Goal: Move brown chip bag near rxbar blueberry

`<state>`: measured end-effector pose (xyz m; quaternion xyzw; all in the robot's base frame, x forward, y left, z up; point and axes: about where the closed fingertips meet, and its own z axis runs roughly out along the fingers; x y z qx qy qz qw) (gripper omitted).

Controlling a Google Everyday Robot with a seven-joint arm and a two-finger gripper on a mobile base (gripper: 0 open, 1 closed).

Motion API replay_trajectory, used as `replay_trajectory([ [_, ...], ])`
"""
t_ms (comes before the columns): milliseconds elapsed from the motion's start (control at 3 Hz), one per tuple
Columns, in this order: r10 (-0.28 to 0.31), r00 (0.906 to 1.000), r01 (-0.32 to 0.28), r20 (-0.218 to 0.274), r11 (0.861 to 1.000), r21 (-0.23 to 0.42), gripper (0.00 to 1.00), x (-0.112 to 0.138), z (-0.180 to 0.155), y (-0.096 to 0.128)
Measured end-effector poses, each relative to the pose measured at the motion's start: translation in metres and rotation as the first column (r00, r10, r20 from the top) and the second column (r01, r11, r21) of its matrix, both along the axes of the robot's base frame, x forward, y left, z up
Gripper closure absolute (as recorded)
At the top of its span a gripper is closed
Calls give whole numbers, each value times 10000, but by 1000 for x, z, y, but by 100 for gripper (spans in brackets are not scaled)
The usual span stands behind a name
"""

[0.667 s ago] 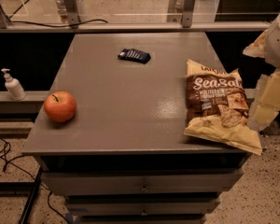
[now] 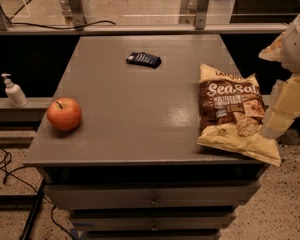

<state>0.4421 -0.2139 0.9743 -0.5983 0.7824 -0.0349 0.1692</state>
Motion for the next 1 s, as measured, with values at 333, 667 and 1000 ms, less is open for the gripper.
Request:
replay_trajectory([
  [333, -6, 9996, -8, 297, 9988, 486, 0, 18, -15, 15],
  [667, -316, 9968, 218, 741, 9914, 1287, 0, 54, -39, 42],
  [1000, -618, 9941, 448, 892, 9825, 1809, 0, 82, -65, 64],
])
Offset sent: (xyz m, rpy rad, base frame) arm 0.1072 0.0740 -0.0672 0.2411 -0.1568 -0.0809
